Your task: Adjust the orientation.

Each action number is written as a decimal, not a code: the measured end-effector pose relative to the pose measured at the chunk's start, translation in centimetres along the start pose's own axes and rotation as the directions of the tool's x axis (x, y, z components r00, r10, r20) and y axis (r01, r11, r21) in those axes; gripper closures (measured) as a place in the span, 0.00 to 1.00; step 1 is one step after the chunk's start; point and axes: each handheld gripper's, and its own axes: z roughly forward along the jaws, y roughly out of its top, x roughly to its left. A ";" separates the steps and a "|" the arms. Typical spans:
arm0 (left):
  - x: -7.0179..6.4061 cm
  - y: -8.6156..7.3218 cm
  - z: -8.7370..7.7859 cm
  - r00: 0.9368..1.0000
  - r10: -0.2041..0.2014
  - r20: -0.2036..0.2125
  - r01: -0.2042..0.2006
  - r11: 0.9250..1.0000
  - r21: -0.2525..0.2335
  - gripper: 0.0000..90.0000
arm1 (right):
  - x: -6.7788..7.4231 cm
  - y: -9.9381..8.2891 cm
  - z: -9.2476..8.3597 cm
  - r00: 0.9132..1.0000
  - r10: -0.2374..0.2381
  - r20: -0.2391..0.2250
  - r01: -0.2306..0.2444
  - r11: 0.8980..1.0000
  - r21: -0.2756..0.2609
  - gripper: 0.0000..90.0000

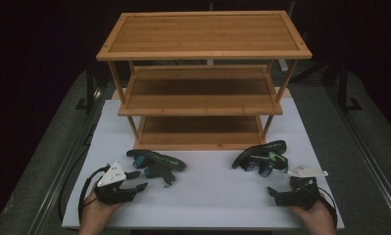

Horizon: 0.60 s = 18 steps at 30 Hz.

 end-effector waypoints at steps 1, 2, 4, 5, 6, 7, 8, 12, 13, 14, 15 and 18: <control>0.0 0.0 0.0 1.000 0.000 0.000 0.000 1.000 0.000 0.55 | 0.0 0.0 0.0 1.000 0.000 0.000 0.000 1.000 0.000 0.00; 0.0 0.1 0.4 1.000 0.007 -0.005 -0.007 1.000 0.002 0.55 | 0.0 0.0 0.0 1.000 0.000 0.000 0.000 1.000 0.000 0.00; 0.0 0.2 0.6 1.000 0.010 -0.008 -0.010 1.000 0.004 0.55 | 0.0 0.0 0.0 1.000 0.000 0.000 0.000 1.000 0.000 0.00; 0.0 0.3 0.8 1.000 0.014 -0.010 -0.014 1.000 0.002 0.55 | 0.0 0.0 0.0 1.000 0.000 0.000 0.000 1.000 0.000 0.00; 0.1 0.5 1.1 1.000 0.020 -0.014 -0.020 1.000 0.000 0.55 | 0.0 0.0 0.0 1.000 0.000 0.001 0.000 1.000 0.000 0.00; 0.1 0.5 1.1 1.000 0.020 -0.014 -0.020 1.000 0.000 0.55 | 0.0 0.0 0.0 1.000 0.000 0.000 0.000 1.000 0.000 0.00; 0.2 0.7 1.3 1.000 0.025 -0.017 -0.025 1.000 0.001 0.55 | 0.0 0.0 0.0 1.000 0.000 0.000 0.000 1.000 0.000 0.00; 0.2 1.0 2.3 0.999 0.034 -0.014 -0.034 0.999 0.012 0.57 | 0.0 0.0 0.0 1.000 -0.001 0.000 0.001 1.000 -0.001 0.00; 0.2 1.1 2.5 0.999 0.039 -0.015 -0.038 0.999 0.015 0.57 | 0.0 0.0 0.0 1.000 0.000 0.000 0.000 1.000 0.000 0.00; 0.2 1.1 2.7 0.999 0.039 -0.020 -0.038 0.999 0.020 0.58 | 0.0 0.0 0.0 1.000 0.000 0.000 0.000 1.000 0.000 0.00; 0.2 1.2 2.9 0.999 0.040 -0.022 -0.039 0.999 0.029 0.59 | 0.0 0.0 0.0 1.000 0.000 0.000 0.000 1.000 -0.001 0.00; 0.3 1.1 3.1 0.999 0.044 -0.024 -0.043 0.998 0.043 0.61 | 0.0 0.0 0.0 1.000 0.000 0.000 0.000 1.000 -0.001 0.00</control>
